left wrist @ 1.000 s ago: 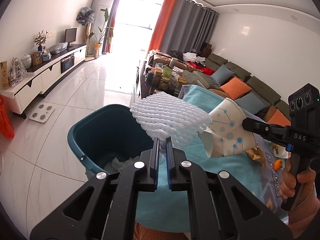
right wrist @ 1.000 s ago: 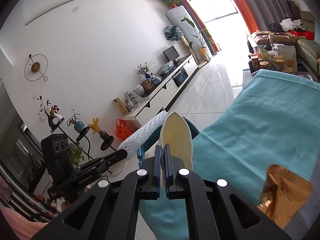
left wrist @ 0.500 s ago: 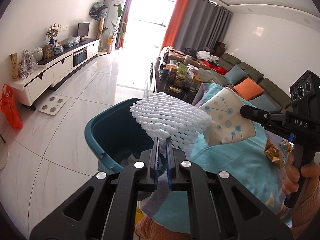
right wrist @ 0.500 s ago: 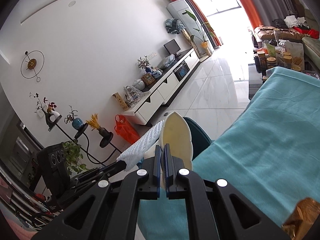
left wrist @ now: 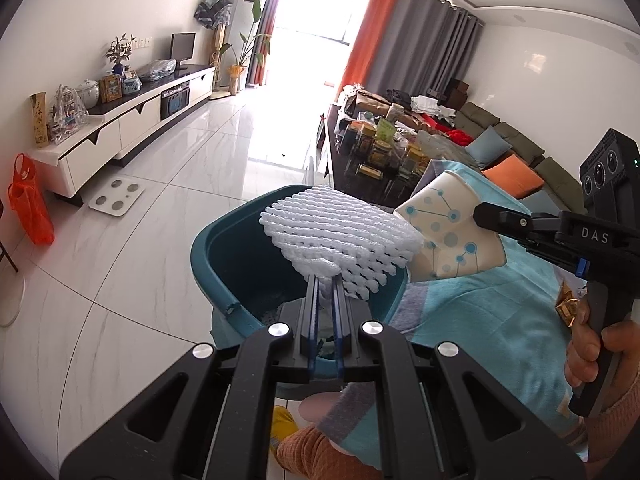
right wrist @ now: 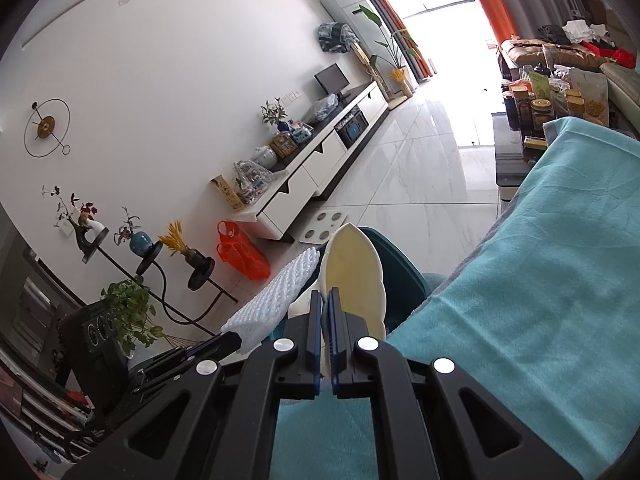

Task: Collect trash
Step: 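Carry the foam net and paper cup with both grippers over the teal bin, then open both grippers to drop the foam net and cup into the bin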

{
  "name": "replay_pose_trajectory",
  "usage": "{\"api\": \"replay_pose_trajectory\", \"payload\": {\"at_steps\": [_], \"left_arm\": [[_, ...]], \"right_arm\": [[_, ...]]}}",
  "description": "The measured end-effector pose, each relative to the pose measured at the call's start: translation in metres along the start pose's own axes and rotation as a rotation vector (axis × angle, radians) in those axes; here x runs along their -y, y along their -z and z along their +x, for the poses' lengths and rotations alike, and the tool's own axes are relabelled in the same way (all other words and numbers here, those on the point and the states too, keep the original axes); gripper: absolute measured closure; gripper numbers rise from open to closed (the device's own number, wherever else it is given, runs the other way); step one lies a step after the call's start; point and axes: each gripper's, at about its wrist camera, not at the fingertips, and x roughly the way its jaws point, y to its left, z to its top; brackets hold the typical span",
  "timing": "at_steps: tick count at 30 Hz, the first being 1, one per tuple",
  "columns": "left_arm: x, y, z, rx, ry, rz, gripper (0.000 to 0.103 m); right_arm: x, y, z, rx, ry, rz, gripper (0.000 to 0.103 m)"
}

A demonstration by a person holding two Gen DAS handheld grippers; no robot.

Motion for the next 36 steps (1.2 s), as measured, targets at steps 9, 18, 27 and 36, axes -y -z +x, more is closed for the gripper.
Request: {"api": "replay_pose_trajectory", "payload": {"at_steps": [9,18,27,36], "left_arm": [[0.001,-0.009,0.022,-0.042,-0.016,-0.019,0.096],[-0.002,-0.013,0.051,-0.078,-0.026,-0.041,0.096],[-0.001,-0.011,0.079,-0.107,-0.032,-0.063,0.085],[0.007,-0.009,0.078,-0.071,-0.034,-0.062,0.077]], "right_arm": [[-0.003,-0.003,0.027,-0.046,0.032,0.007,0.1],[-0.008,-0.001,0.052,-0.099,0.064,-0.012,0.098],[-0.005,-0.002,0.06,-0.129,0.079,-0.012,0.094],[-0.005,0.0,0.05,-0.108,0.069,-0.003,0.091]]}}
